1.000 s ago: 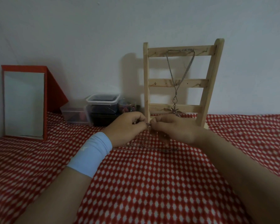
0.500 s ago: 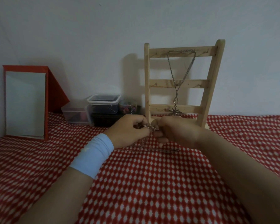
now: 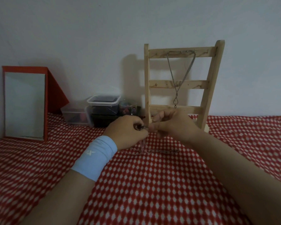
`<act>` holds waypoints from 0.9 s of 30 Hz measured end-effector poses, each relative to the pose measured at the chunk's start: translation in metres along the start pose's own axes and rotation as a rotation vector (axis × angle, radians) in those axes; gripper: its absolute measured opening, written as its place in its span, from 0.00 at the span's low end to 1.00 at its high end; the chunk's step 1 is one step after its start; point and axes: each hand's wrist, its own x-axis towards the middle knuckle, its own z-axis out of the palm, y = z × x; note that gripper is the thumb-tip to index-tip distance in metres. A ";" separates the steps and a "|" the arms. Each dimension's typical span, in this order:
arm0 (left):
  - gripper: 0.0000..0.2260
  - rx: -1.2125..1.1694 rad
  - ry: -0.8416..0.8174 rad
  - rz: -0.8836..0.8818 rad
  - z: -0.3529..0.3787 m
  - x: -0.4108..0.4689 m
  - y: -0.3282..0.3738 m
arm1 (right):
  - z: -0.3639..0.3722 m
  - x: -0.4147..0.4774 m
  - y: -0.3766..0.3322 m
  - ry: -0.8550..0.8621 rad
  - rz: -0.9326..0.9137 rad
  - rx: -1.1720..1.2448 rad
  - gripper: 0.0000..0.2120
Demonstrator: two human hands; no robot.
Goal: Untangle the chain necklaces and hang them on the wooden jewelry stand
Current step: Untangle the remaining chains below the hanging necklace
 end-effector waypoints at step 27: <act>0.05 0.132 0.329 0.329 0.016 -0.003 -0.006 | -0.004 0.003 -0.003 0.004 0.366 0.177 0.08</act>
